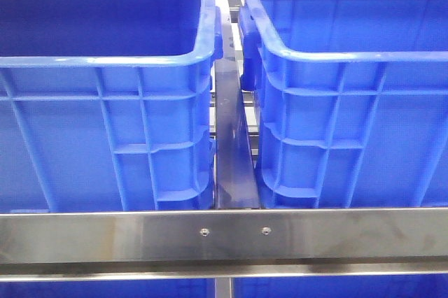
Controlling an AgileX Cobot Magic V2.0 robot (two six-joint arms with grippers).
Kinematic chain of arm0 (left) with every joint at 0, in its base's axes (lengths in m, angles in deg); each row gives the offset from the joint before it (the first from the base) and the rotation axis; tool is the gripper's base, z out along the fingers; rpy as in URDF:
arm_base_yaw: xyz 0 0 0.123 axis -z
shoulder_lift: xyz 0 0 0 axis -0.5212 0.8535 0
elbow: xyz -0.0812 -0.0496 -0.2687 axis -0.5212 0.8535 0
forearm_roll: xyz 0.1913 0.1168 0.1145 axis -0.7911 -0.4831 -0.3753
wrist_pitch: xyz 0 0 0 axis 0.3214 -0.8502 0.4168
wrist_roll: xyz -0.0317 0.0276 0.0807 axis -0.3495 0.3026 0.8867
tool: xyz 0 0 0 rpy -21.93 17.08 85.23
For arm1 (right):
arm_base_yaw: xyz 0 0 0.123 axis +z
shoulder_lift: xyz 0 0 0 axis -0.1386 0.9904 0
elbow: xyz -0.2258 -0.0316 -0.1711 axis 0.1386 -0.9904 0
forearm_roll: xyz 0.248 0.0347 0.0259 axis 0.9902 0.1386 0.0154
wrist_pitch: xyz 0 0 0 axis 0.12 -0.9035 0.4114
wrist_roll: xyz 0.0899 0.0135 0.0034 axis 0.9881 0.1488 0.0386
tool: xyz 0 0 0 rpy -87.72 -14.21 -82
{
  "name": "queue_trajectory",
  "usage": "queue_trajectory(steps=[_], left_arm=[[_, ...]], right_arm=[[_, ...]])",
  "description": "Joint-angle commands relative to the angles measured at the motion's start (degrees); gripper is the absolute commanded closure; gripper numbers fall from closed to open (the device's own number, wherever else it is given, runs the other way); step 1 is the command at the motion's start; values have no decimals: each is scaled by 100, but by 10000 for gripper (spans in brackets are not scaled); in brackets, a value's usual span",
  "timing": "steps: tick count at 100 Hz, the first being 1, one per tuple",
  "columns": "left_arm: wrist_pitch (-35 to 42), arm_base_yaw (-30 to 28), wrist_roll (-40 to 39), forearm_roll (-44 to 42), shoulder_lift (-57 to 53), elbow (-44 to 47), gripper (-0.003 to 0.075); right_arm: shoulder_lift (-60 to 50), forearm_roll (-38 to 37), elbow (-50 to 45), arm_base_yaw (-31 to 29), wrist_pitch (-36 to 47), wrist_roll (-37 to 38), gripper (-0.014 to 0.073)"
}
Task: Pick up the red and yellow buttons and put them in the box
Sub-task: 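Move the right gripper with the yellow button over the receiving bin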
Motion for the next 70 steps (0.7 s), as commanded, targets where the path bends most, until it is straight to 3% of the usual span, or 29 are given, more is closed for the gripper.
queue_trajectory(steps=[1,16,36,70], left_arm=[[486,-13,-63,36,55,-135,739],[486,-13,-63,36,55,-135,739],[486,-13,-63,36,55,-135,739],[486,-13,-63,36,55,-135,739]], right_arm=[[-162,456,199,-436,-189,-78,538],[-162,456,199,-1118,-3,-78,538],[-96,450,193,-1756,909,-78,538],[857,450,199,-2013,2092,-82,538]])
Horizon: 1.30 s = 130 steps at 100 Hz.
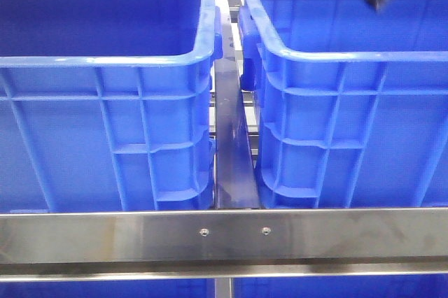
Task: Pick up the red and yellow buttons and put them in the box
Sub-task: 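Move the right gripper with the yellow button over the receiving bin, then lower the yellow button into the bin and open the right gripper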
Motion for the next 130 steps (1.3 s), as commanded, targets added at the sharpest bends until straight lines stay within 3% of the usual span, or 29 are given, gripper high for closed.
queue_trajectory(steps=[1,55,92,130], left_arm=[[476,-13,-63,36,55,-143,739],[476,-13,-63,36,55,-143,739],[476,-13,-63,36,55,-143,739],[476,-13,-63,36,55,-143,739]], right_arm=[[103,326,199,-32,-6,-82,538],[1435,326,1184,-35,186,-77,538],[1469,331,1225,-469,378,-77,538],[1548,331,1237,-517,579,-77,538]])
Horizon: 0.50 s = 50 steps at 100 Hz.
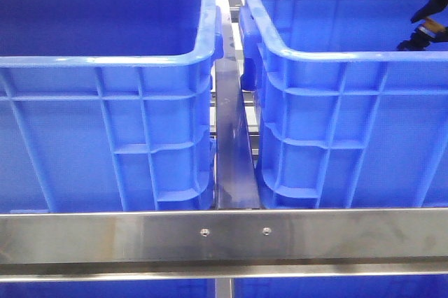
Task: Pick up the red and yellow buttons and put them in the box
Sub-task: 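Lower the yellow button into the bin and open the right gripper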
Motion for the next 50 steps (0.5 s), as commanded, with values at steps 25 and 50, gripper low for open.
queue_trajectory(steps=[25,50], left_arm=[[476,-13,-63,36,55,-143,739],[476,-13,-63,36,55,-143,739]], right_arm=[[139,241,529,-36,-488,-77,537],[197,241,547,-36,-392,-77,535]])
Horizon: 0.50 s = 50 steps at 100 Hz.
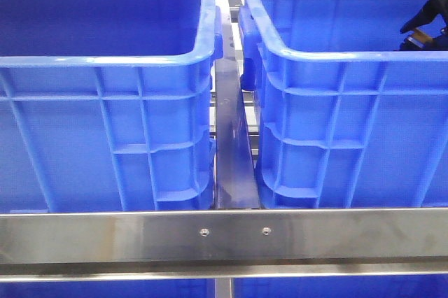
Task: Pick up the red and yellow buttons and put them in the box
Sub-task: 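Lower the yellow button into the bin and open the right gripper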
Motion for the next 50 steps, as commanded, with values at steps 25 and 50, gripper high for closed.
queue_trajectory(steps=[25,50], left_arm=[[476,-13,-63,36,55,-143,739],[476,-13,-63,36,55,-143,739]], right_arm=[[-284,230,210,-36,-150,-77,509],[-284,230,210,-36,-43,-77,313]])
